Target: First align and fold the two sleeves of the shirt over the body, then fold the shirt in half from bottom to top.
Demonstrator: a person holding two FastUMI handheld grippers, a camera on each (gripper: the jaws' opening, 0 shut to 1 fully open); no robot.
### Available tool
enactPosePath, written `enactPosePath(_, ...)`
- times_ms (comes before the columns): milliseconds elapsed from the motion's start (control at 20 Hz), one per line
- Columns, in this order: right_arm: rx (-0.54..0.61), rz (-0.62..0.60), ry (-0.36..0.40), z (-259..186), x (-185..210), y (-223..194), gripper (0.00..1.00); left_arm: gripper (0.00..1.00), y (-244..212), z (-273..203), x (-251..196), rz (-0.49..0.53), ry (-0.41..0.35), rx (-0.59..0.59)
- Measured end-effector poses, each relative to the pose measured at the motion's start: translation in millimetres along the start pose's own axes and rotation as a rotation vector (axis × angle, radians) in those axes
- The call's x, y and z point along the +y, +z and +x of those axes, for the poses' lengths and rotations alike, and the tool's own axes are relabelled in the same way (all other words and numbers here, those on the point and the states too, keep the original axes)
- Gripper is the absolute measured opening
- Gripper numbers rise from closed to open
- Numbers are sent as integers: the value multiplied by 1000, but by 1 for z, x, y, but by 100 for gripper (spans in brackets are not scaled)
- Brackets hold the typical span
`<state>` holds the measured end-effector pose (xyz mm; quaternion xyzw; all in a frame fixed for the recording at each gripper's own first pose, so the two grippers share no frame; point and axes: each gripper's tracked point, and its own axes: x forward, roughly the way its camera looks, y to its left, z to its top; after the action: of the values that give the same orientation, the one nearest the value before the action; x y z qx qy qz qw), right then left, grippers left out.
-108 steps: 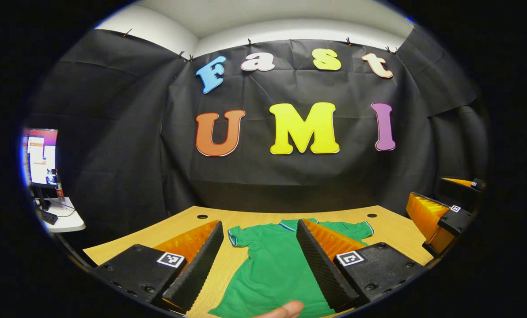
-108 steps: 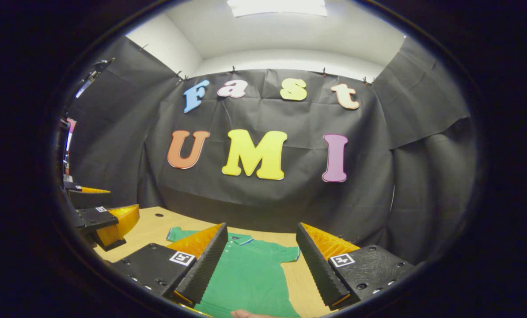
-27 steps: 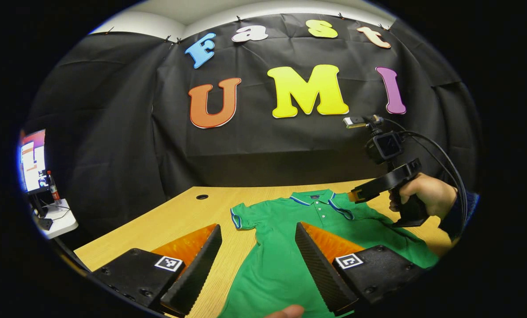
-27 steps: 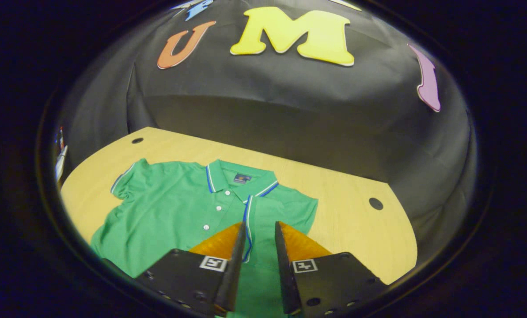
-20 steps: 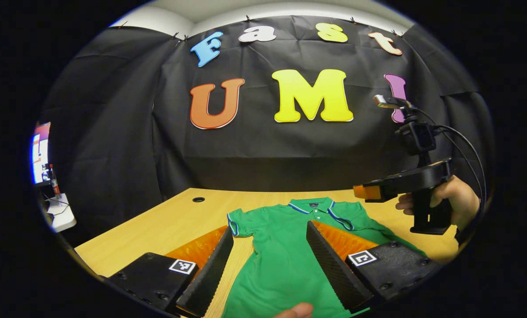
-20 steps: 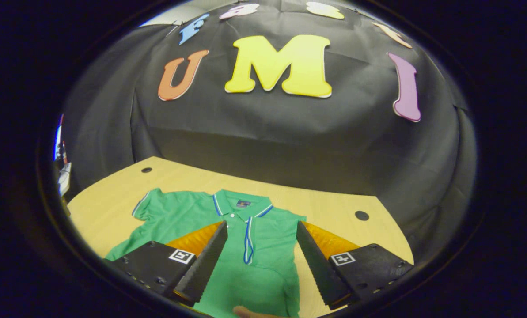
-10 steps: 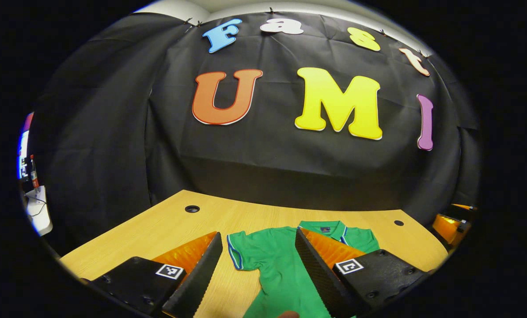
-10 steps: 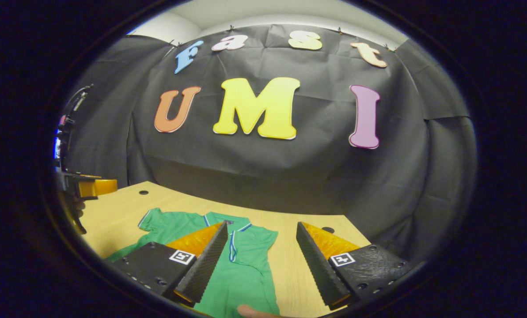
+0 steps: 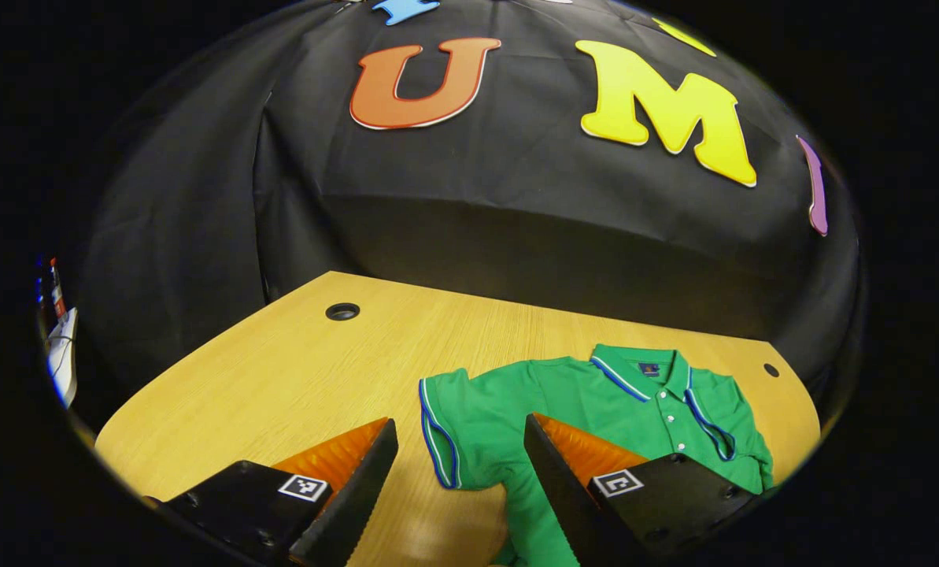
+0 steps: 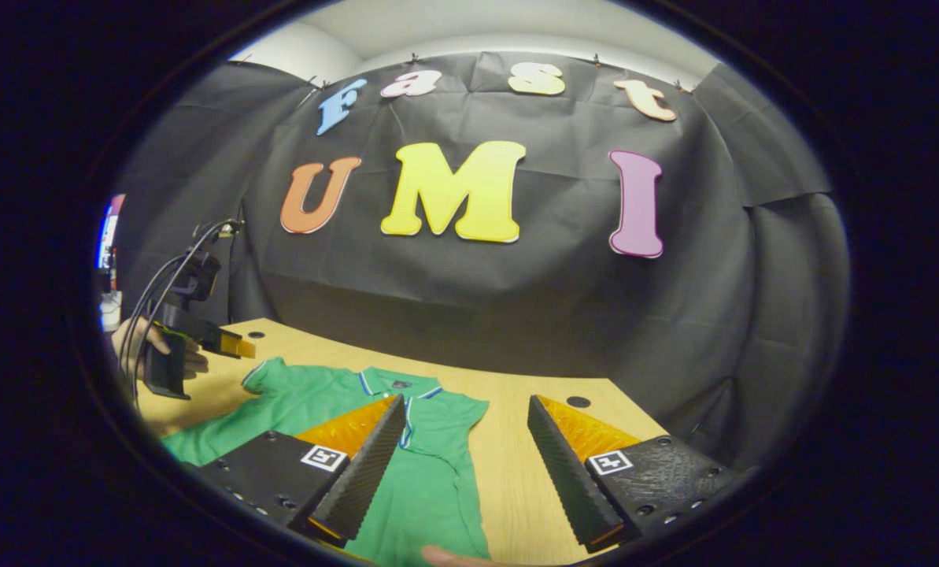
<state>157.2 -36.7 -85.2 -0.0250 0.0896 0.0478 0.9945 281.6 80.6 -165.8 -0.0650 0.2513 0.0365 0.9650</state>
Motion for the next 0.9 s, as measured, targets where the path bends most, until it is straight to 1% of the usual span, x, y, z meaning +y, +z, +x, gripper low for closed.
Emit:
enactPosePath(50,27,14,33,2,3,-8,95,100,1,7,-2,-22,-17,14)
enactPosePath(100,45,43,54,4,4,-13,95,100,-1,12,-3,-46,-25,32)
enactPosePath(150,57,71,59,10,0,-17,96,95,-3,18,-2,-59,-30,50)
enactPosePath(200,80,91,43,12,-7,-22,98,94,-8,22,-1,-63,-34,74)
enactPosePath(250,85,104,32,12,-13,-24,96,90,-13,26,-2,-63,-40,100)
enactPosePath(300,77,114,25,13,-17,-21,95,84,-18,26,0,-59,-46,128)
enactPosePath(350,66,124,21,12,-19,-20,98,79,-20,28,0,-58,-53,142)
enactPosePath(400,59,136,23,11,-20,-18,97,78,-20,31,-1,-62,-59,146)
enactPosePath(450,58,142,32,10,-18,-18,95,76,-23,34,-3,-70,-61,159)
enactPosePath(500,58,140,37,9,-17,-19,94,77,-29,35,-6,-77,-63,182)
enactPosePath(550,61,133,39,10,-16,-20,94,71,-34,35,-9,-81,-73,204)
enactPosePath(600,65,124,40,10,-15,-22,93,69,-41,36,-10,-76,-69,228)
enactPosePath(650,66,119,42,9,-13,-23,95,65,-44,39,-7,-69,-56,240)
enactPosePath(700,67,115,47,9,-11,-23,94,54,-44,42,-6,-64,-49,237)
enactPosePath(750,66,112,52,9,-9,-23,94,48,-43,44,-4,-57,-36,230)
enactPosePath(800,64,110,55,9,-8,-22,94,44,-44,47,-3,-51,-30,227)
enactPosePath(900,65,108,53,9,-8,-24,94,28,-45,48,-8,-58,-36,233)
